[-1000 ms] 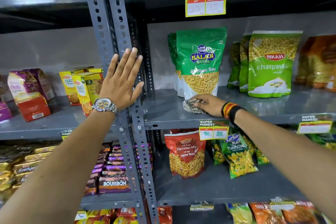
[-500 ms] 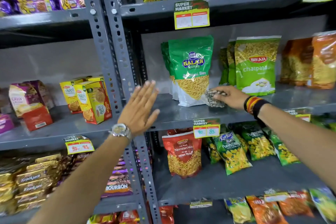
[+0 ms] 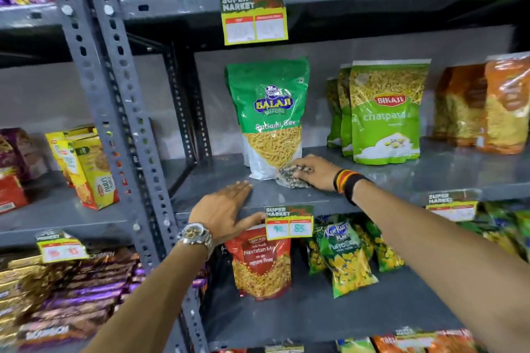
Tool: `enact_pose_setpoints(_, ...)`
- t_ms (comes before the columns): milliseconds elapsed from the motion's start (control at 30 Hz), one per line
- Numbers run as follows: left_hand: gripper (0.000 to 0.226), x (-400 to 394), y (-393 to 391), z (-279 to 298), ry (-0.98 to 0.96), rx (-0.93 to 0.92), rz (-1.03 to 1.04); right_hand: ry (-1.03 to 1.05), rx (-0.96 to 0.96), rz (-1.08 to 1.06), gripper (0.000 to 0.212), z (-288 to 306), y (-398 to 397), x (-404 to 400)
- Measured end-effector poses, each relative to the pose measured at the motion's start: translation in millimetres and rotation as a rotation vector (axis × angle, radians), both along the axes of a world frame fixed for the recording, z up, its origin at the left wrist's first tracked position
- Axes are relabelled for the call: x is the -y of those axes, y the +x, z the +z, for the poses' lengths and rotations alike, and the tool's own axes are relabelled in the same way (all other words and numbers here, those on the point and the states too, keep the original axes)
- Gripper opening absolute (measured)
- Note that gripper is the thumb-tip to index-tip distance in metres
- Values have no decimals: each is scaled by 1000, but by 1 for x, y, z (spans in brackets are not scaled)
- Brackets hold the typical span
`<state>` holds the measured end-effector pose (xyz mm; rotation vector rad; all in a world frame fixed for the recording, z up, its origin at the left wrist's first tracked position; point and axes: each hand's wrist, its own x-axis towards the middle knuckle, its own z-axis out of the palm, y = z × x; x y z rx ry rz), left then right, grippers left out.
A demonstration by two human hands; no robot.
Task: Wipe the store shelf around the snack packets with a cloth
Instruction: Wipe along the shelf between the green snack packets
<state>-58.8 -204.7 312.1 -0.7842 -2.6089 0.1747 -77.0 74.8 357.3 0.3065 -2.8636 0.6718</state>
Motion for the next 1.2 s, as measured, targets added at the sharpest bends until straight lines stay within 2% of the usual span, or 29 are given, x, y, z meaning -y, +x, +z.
enact_pose_setpoints(200,101,0,4,2,-12,-2,8,-65,36,119,35,0,43,-3)
enact_pose_setpoints(333,97,0,2,-2,15,-7,10,-7,181,246,28,20,94,-27)
enact_pose_setpoints(467,104,0,0,-3,19,-10,6,-117,58,45,31,40,66,-50)
enact_pose_setpoints(600,103,1,3,-2,28,-8,1,-109,31,-117,35,11,33,-43)
enact_pose_setpoints(700,96,1,5,-3,27,-6,-6,-35,-27,-75,35,-3,53,-32)
enact_pose_setpoints(867,93,0,5,-3,48,-2,-9,-107,142,141,33,17,103,-39)
enact_pose_setpoints(1000,94,-2,7,-2,54,-10,-4,-201,-2,3,37,42,69,-47)
enact_pose_setpoints(1067,95,-2,7,-2,55,-8,-6,-222,-14,-65,39,44,42,-43)
enact_pose_setpoints(1200,102,-1,4,-4,56,0,3,-124,-1,-155,35,10,-2,-37)
